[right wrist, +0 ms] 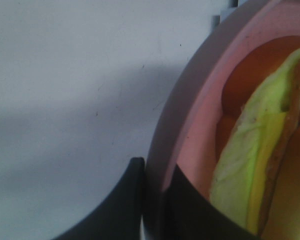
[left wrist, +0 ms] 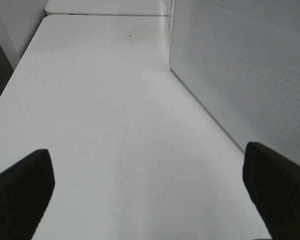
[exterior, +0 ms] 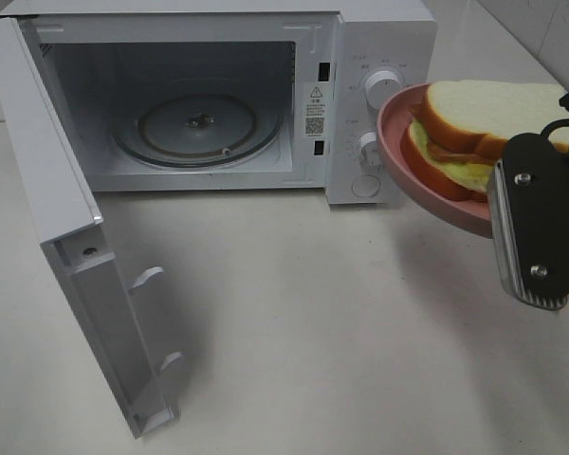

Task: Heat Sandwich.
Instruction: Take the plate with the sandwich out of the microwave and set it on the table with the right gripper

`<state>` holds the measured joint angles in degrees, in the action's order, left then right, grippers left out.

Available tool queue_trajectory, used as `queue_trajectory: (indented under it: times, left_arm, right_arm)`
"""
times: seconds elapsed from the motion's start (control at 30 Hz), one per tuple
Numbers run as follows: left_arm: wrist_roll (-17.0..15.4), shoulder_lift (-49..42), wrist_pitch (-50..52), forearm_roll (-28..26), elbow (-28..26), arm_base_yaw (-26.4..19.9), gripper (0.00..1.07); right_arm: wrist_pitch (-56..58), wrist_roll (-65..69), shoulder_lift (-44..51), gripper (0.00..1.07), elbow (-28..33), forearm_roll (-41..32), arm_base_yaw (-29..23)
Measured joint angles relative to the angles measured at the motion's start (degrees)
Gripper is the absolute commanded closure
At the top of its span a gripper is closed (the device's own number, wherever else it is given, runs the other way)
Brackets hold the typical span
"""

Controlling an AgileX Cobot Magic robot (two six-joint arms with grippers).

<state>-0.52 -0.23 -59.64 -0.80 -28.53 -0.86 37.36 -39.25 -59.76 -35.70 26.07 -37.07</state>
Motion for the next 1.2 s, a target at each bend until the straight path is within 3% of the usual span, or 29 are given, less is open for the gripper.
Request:
queue_trajectory:
  times: [0.37, 1.2]
  left_arm:
    - [0.00, 0.00, 0.00, 0.00, 0.00, 0.00, 0.10]
    - [0.00, 0.00, 0.00, 0.00, 0.00, 0.00, 0.10]
  right_arm:
    - [6.70, 14.84, 0.00, 1.07, 0.00, 4.58, 0.00]
    - [21.03, 36.21, 0.00, 1.07, 0.00, 5.33, 0.00]
